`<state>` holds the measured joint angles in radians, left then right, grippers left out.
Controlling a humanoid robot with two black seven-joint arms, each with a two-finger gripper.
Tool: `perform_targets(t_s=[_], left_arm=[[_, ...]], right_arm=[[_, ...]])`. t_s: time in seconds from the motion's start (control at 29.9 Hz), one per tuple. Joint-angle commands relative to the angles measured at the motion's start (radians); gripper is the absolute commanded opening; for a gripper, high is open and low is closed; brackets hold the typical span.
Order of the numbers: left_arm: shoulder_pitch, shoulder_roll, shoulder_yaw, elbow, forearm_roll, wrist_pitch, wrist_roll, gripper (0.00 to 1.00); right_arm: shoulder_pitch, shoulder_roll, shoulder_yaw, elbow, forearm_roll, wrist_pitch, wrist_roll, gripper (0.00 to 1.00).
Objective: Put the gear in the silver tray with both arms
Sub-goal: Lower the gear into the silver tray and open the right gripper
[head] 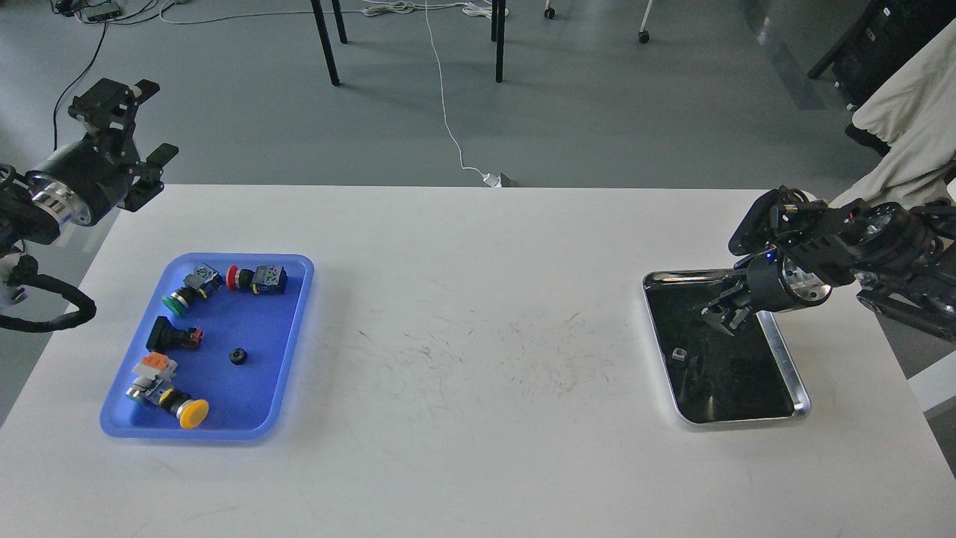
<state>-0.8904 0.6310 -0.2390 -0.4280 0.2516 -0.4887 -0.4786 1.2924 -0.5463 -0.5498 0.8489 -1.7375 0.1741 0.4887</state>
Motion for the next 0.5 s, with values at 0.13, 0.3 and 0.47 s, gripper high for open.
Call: perform_targets(t_s=[0.13,0.3,0.47], left_arm=[[-0.001,0.095,-0.058,-0.028,-0.032,0.000,0.005,0.99],[0.004,0.099,-0.089,-0.026,-0.064,0.000,0.003,0.99],[0.013,0.096,-0.088,-0.025,-0.149,0.000,0.005,0.99]], right_arm=[[-0.002,-0.056,0.053,0.038,0.001,-0.001,0.000,0.45],[-0.013,-0.099,0.094,0.053,0.004,-0.002,0.000,0.50],[-0.013,-0.138,0.120,0.081,0.048,-0.002,0.000,0.53]])
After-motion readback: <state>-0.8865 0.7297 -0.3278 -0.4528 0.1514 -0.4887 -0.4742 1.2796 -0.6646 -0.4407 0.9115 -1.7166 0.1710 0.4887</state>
